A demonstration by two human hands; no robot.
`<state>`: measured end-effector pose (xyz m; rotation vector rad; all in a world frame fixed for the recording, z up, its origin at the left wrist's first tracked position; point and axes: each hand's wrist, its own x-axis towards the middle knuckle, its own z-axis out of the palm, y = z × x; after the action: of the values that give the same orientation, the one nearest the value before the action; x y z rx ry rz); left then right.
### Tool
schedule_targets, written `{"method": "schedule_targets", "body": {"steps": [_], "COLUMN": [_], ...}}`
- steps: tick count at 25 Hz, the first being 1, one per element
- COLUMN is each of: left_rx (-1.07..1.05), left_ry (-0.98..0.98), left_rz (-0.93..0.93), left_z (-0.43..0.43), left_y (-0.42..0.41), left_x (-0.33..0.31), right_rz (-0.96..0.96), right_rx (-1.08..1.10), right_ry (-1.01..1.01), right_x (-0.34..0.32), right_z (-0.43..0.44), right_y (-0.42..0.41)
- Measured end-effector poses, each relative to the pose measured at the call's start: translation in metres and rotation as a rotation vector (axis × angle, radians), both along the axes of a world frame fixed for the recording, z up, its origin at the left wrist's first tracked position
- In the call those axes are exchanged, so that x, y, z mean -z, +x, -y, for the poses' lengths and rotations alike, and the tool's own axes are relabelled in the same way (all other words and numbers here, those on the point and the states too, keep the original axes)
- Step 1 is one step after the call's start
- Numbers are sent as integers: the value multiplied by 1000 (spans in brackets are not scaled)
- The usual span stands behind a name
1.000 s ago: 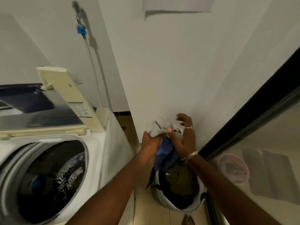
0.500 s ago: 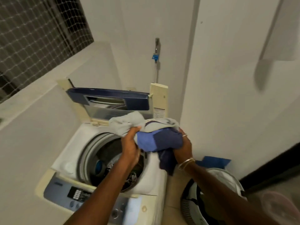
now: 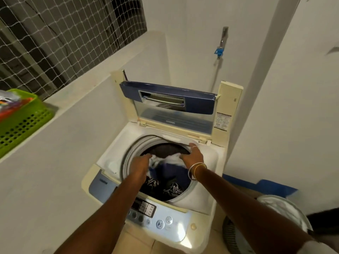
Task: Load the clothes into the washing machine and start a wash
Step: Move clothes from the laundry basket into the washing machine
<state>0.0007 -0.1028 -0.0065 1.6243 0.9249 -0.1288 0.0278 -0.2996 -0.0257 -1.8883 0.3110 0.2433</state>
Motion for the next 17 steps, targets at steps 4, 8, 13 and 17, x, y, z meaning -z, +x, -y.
{"method": "schedule_targets", "body": {"steps": [4,8,13,17], "left_rx": [189,407,655,862], "left_ry": [348,366,283,212], "left_rz": [270,579,660,491], "left_z": [72,192,337,429], "left_y": [-5,-9,-10,-22], "left_x": [9,-5,26,102], "right_rz": [168,323,323,124], "right_rx": [96,217,428,500], "right_ry": [77,-9,-78,-132], "right_x": [-16,-23,6,81], "right_z": [36,113,242,343], "right_y": [-4,-18,-45,-70]}}
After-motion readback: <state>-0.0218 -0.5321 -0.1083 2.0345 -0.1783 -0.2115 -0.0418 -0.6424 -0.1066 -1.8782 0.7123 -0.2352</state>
